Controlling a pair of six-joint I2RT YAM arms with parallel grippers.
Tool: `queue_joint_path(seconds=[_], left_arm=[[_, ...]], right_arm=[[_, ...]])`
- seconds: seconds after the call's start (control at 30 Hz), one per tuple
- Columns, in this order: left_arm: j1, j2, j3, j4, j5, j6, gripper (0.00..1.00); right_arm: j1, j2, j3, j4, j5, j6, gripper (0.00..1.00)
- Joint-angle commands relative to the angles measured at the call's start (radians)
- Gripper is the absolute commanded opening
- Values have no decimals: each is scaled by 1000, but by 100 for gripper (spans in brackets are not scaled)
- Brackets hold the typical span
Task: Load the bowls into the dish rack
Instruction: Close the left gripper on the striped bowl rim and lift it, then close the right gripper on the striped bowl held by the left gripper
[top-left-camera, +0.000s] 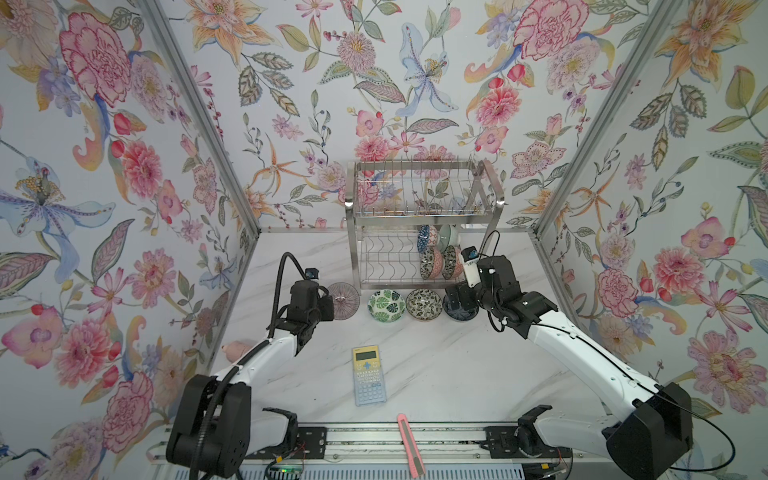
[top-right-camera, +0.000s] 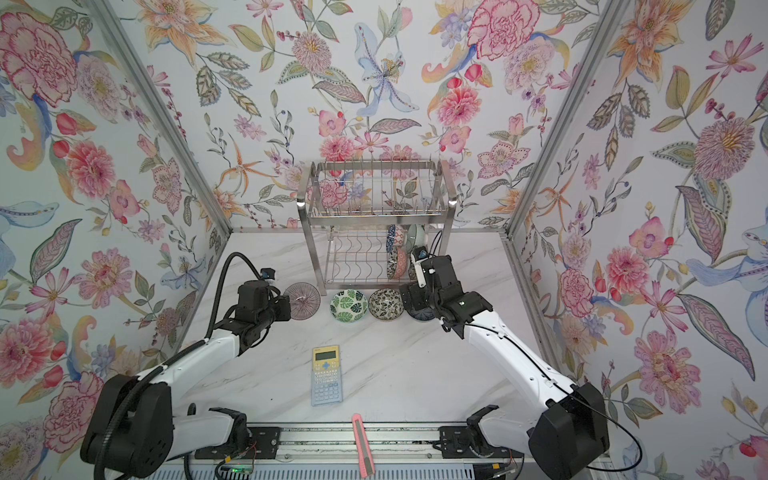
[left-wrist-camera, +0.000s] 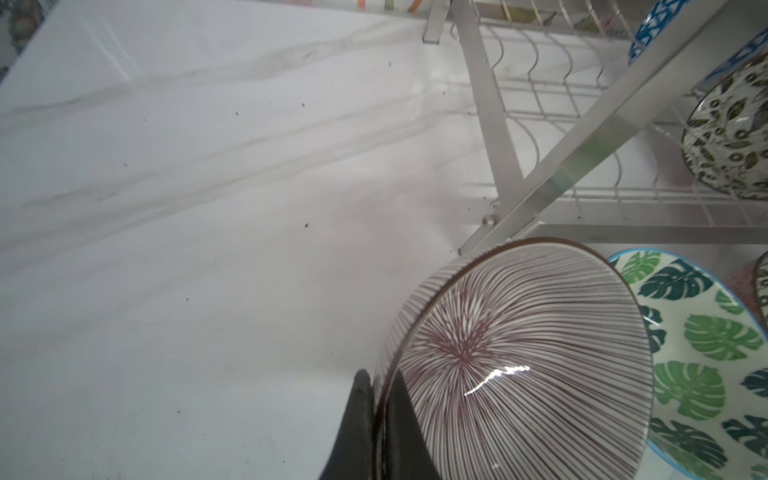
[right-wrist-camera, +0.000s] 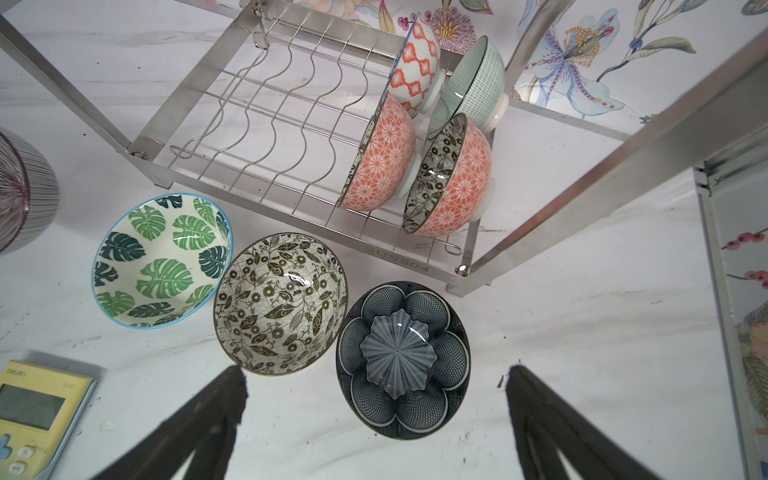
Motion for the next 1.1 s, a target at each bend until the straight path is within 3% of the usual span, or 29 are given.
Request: queue_joint_path(seconds=[0.0,0.3,0.67,1.07], left_arm=[[-75,-84,28,10,-83,30,0],[-317,-44,104,32,-162,-21,0],[-445,102,171,195,-116,-75,0],[-459,123,186,254,-69,-92,0]], right_arm=[[8,-15,11,9,-34,44,99],[119,46,76,84,-64,139,99],[213,168,89,227,-167,292,99],[214,283,106,220,-143,349,71]])
